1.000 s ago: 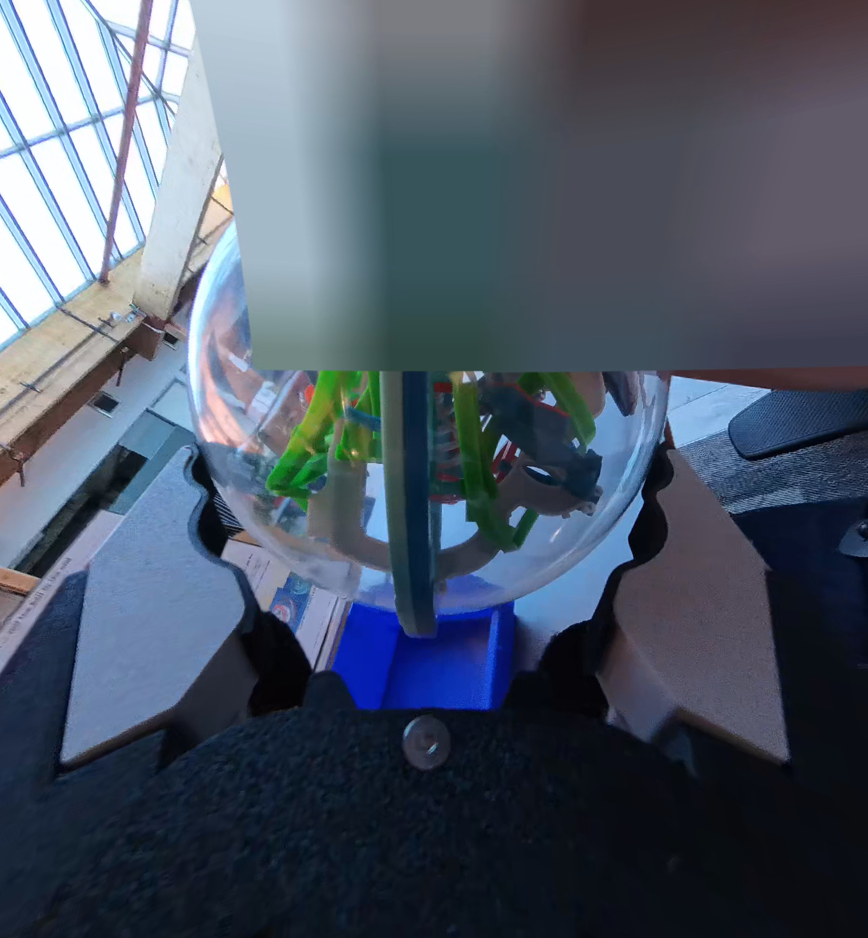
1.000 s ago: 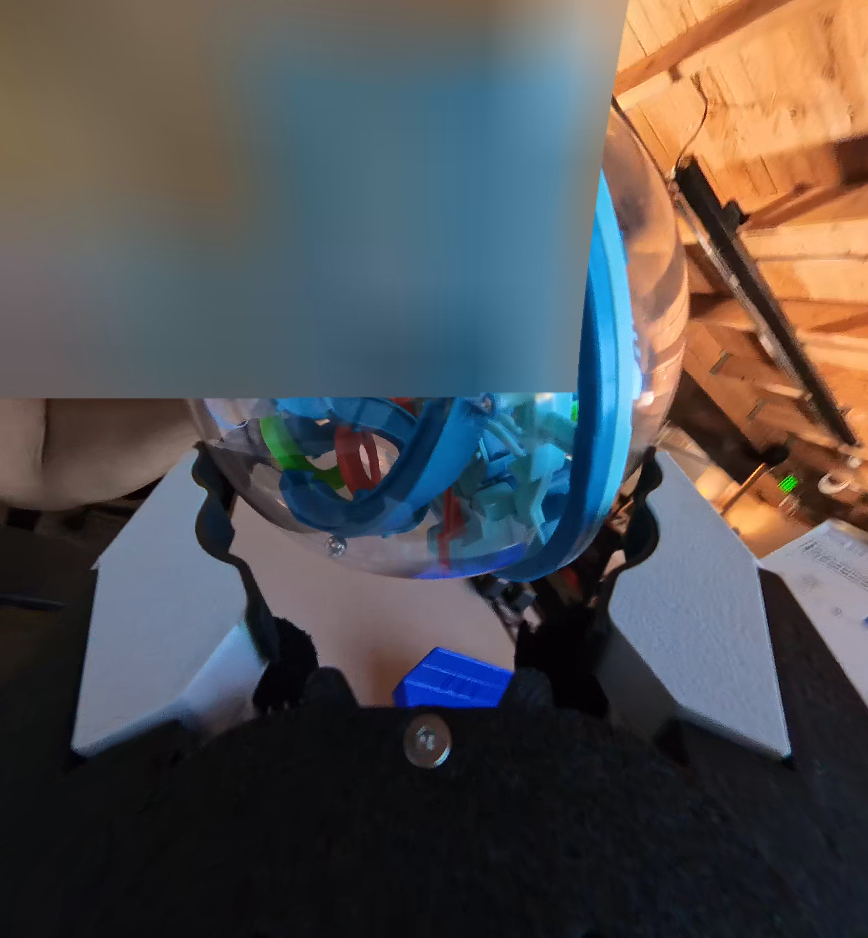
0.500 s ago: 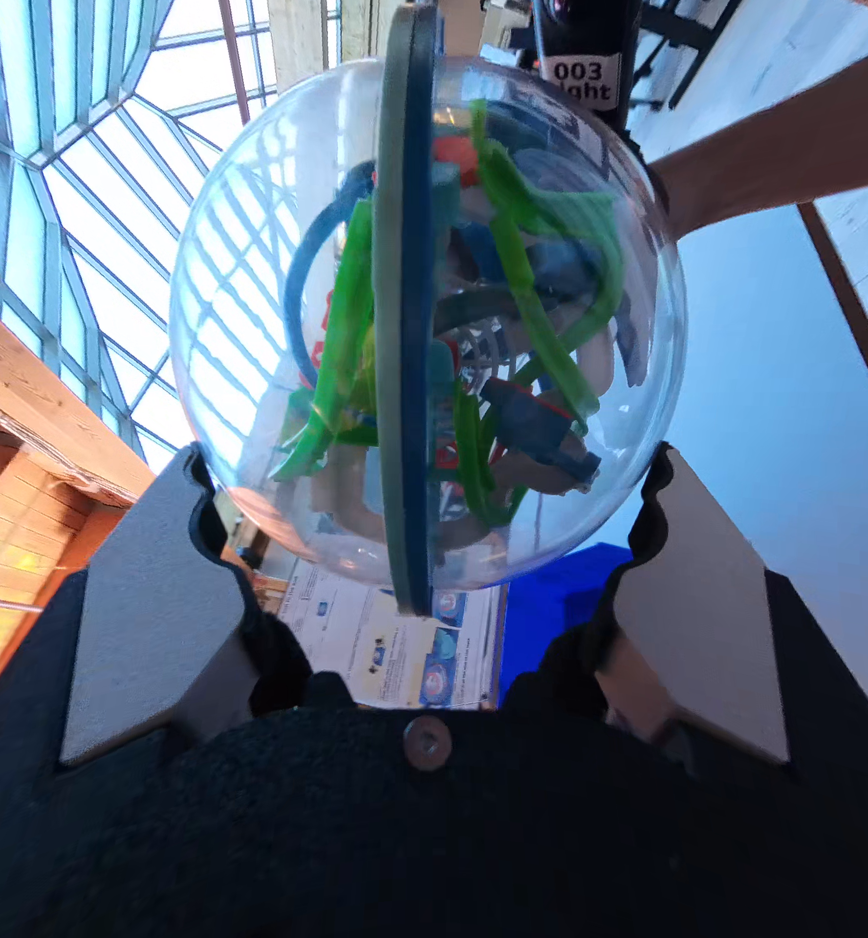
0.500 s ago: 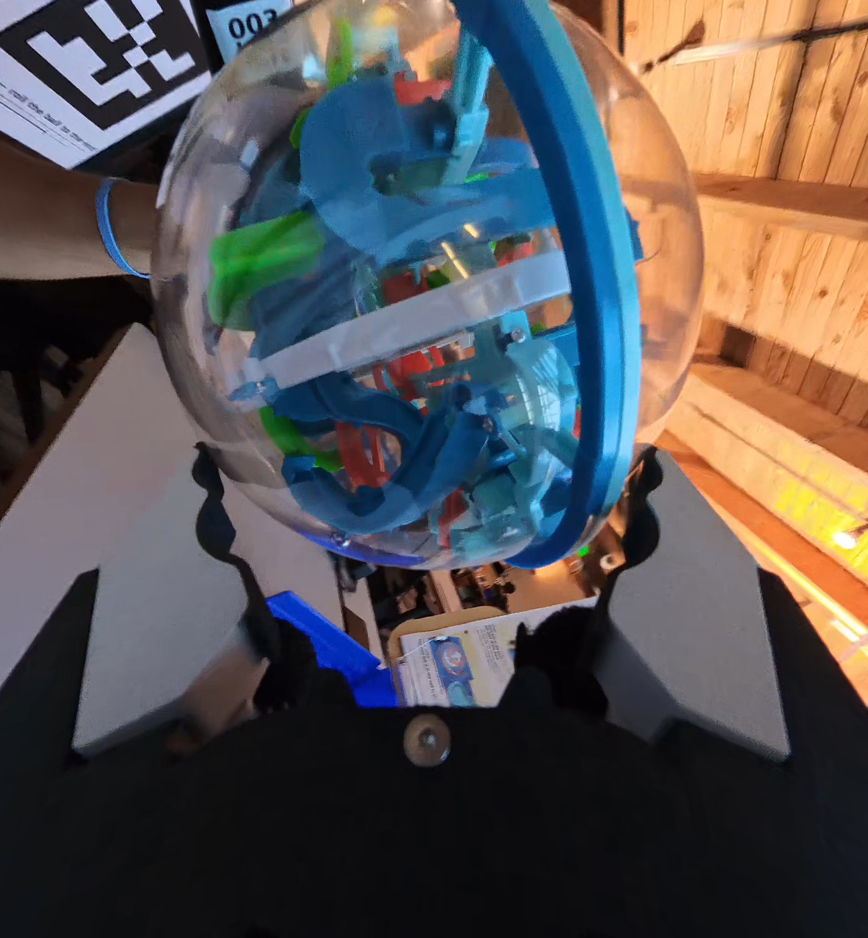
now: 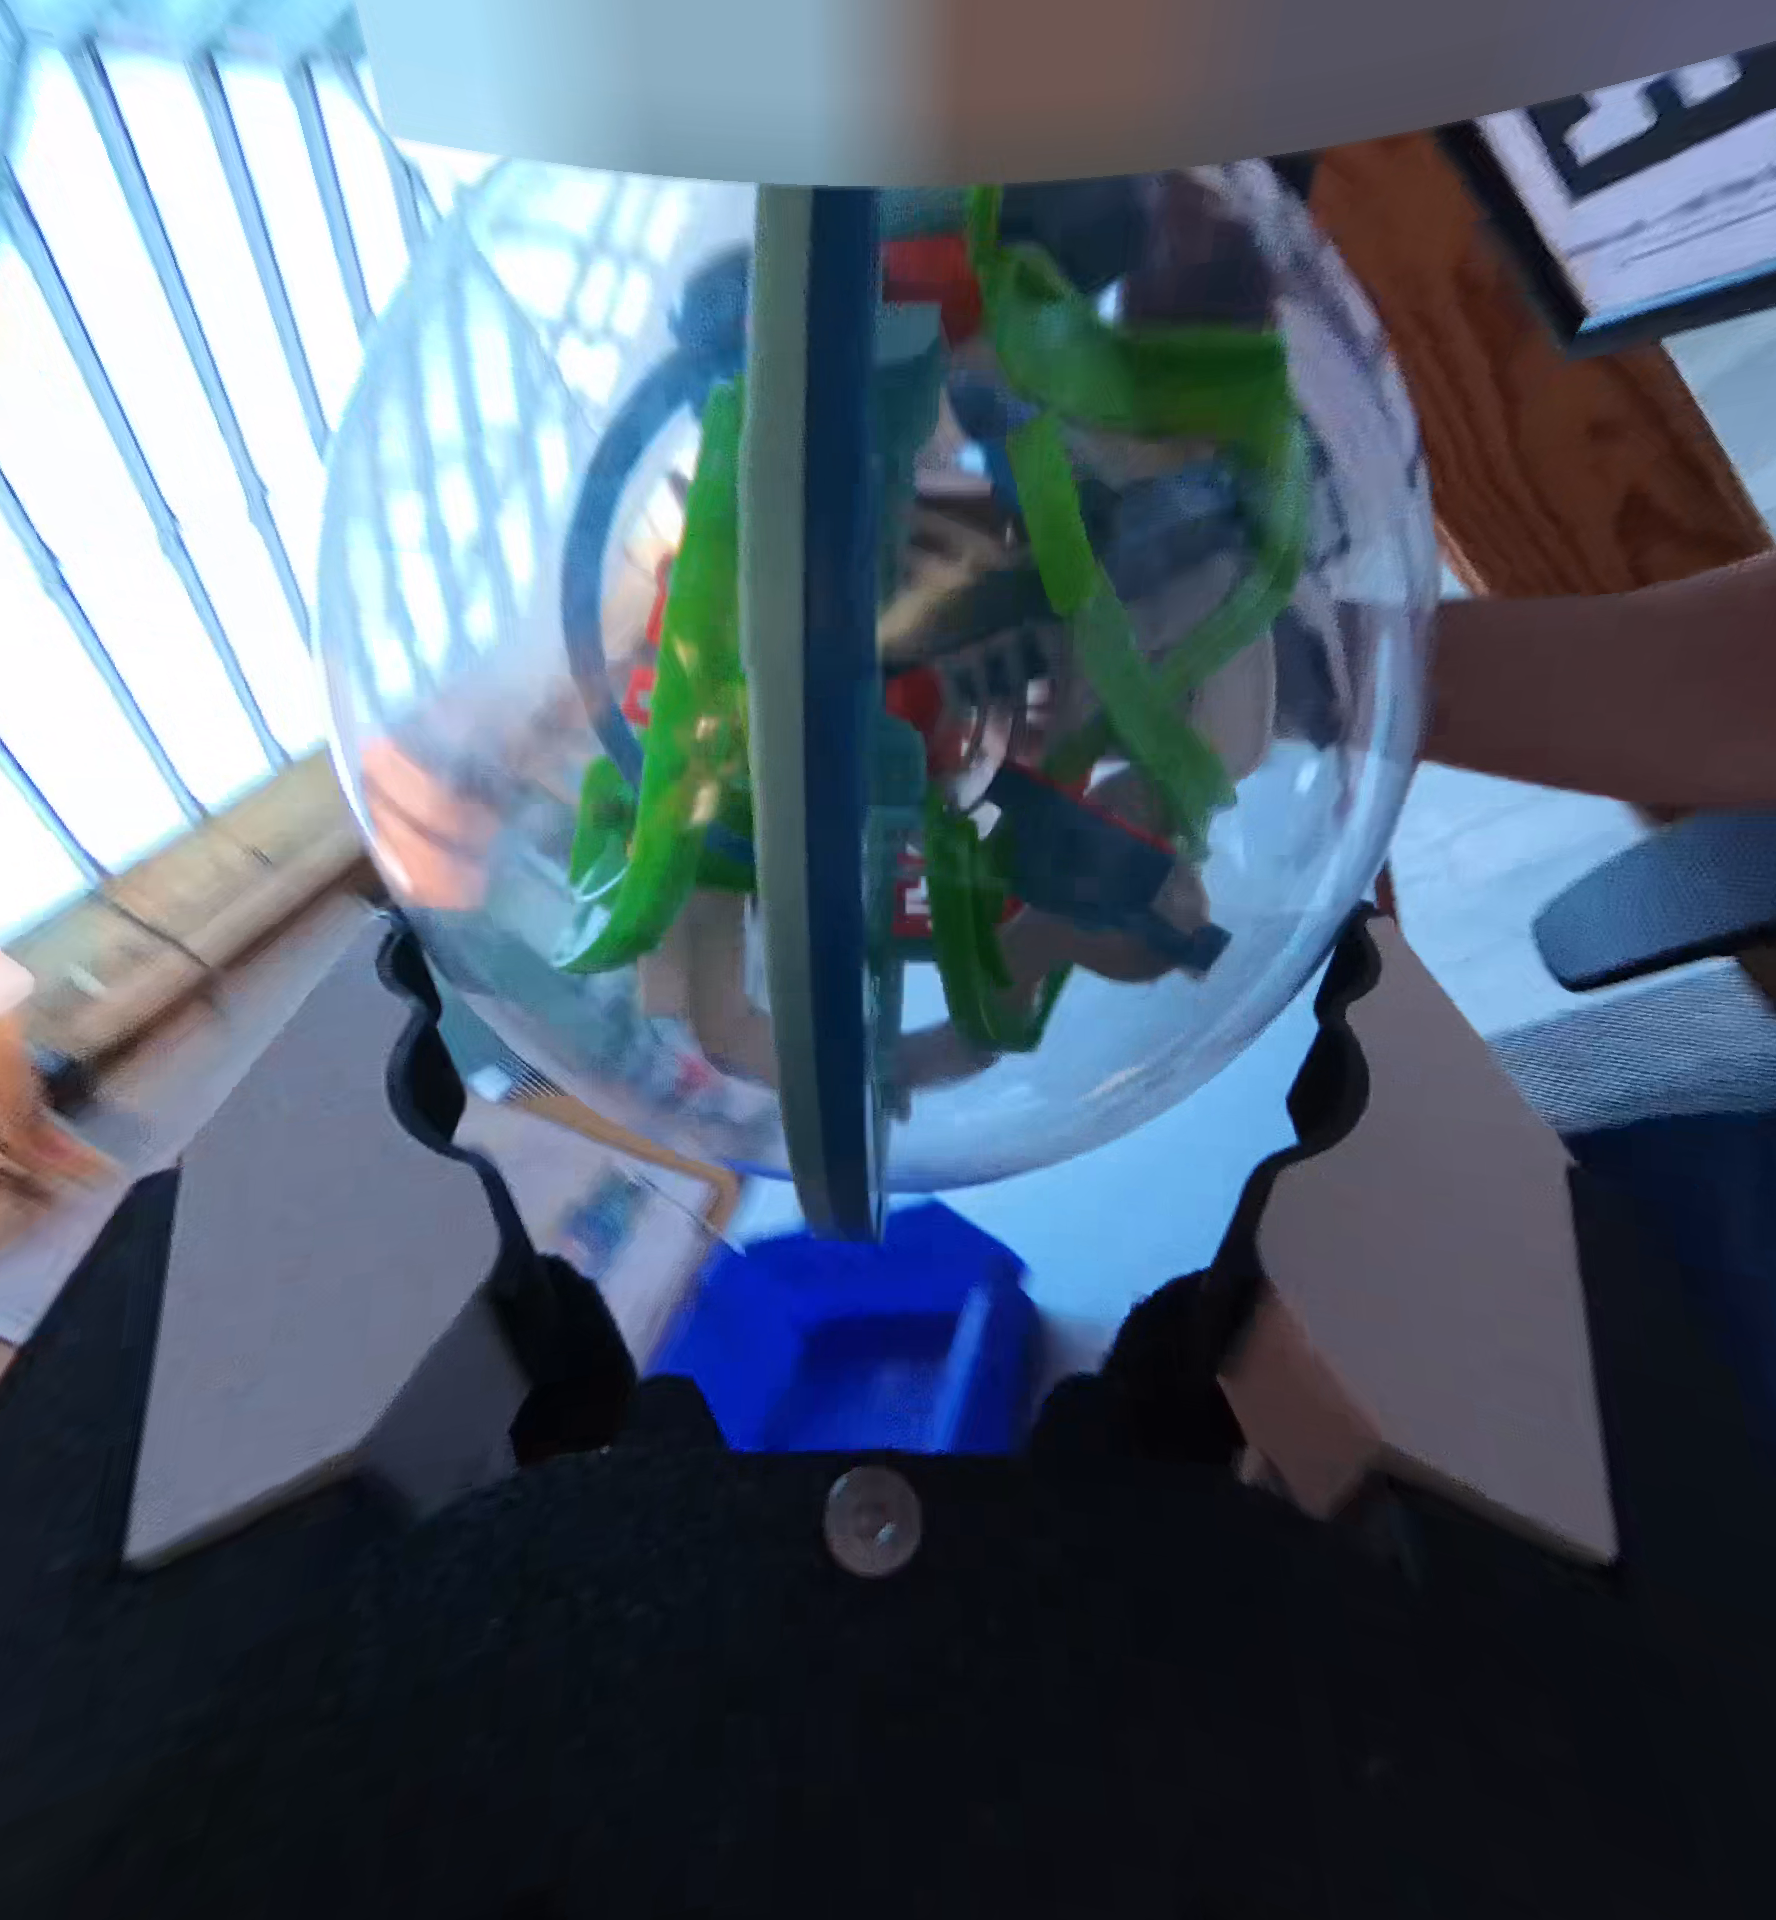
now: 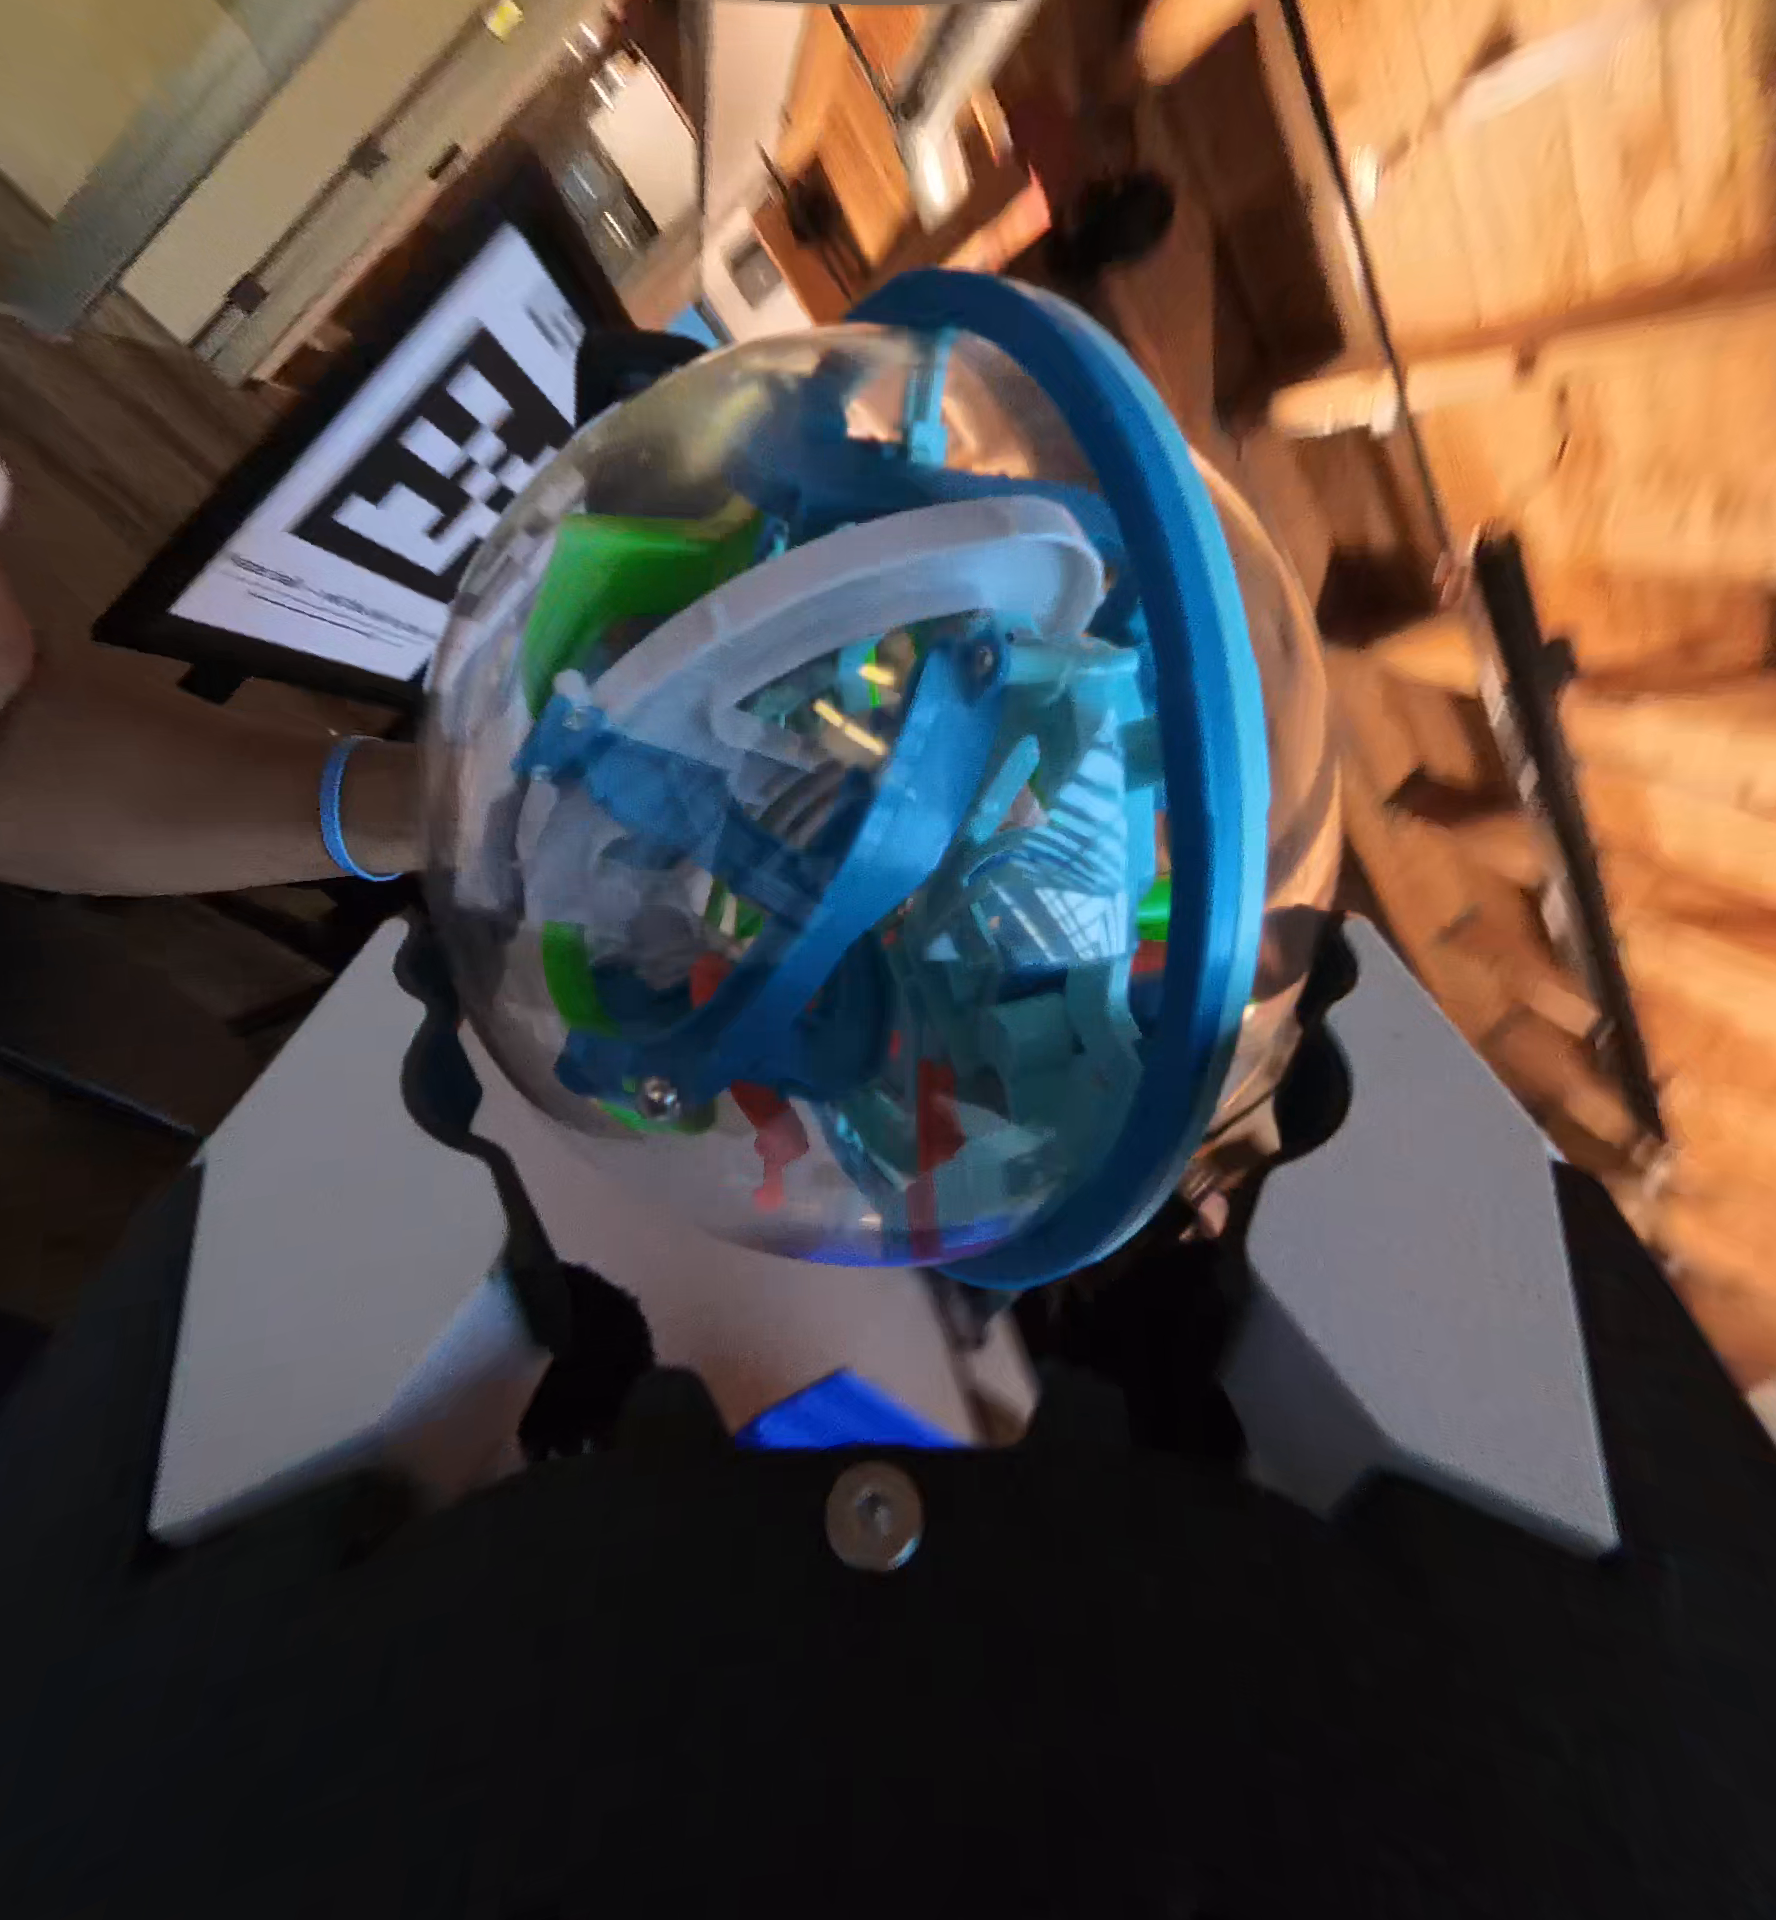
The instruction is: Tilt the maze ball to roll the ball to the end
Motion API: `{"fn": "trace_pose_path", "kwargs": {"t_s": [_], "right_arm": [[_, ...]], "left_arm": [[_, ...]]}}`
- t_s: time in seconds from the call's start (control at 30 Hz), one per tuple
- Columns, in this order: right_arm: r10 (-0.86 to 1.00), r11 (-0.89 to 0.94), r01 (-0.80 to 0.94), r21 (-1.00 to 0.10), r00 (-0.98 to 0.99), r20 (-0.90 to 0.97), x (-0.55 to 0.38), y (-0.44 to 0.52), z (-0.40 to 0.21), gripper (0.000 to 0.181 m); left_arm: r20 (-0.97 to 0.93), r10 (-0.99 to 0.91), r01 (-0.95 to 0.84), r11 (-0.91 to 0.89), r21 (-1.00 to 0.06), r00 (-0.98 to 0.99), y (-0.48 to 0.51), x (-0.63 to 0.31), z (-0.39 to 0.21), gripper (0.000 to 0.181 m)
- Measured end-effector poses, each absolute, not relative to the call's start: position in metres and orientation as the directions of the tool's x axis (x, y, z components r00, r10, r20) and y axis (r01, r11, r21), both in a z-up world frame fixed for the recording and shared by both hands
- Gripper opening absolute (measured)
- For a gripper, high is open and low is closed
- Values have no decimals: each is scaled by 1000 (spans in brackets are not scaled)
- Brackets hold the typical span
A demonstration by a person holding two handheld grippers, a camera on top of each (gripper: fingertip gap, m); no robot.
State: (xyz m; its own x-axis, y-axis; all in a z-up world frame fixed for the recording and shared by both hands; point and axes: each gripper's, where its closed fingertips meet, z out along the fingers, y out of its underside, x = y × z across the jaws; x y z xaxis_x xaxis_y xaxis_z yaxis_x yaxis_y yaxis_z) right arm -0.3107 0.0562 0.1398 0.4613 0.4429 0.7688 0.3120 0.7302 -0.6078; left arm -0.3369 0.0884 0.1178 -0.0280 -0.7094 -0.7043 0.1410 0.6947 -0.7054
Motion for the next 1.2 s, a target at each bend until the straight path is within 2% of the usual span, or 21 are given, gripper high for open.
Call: {"fn": "trace_pose_path", "kwargs": {"t_s": [0.07,0.17,0.3,0.37,0.47,0.67,0.93,1.2], "right_arm": [[553,627,267,-731,508,660,-298,83,128,155],[574,617,240,-749,515,637,-291,85,130,154],[715,441,139,-887,542,441,-262,116,105,153],[752,392,87,-916,544,373,-251,127,95,154],[773,373,52,-926,534,341,-243,134,89,154],[785,388,58,-920,503,363,-246,137,80,153],[780,418,24,-908,503,372,-263,134,90,154],[676,520,157,-840,526,517,-289,109,116,158]], "left_arm": [[-589,-806,103,581,-807,-66,111,-325,104,159],[-579,-813,137,568,-811,-59,110,-320,110,159],[-478,-877,2,479,-878,-46,128,-297,102,159],[-411,-910,-64,414,-908,-46,139,-287,91,159],[-370,-929,-106,371,-923,-33,147,-280,81,159],[-438,-899,-165,431,-887,7,146,-284,80,160],[-459,-888,-152,453,-878,7,143,-301,91,159],[-560,-828,-105,559,-823,-20,124,-327,110,159]]}}
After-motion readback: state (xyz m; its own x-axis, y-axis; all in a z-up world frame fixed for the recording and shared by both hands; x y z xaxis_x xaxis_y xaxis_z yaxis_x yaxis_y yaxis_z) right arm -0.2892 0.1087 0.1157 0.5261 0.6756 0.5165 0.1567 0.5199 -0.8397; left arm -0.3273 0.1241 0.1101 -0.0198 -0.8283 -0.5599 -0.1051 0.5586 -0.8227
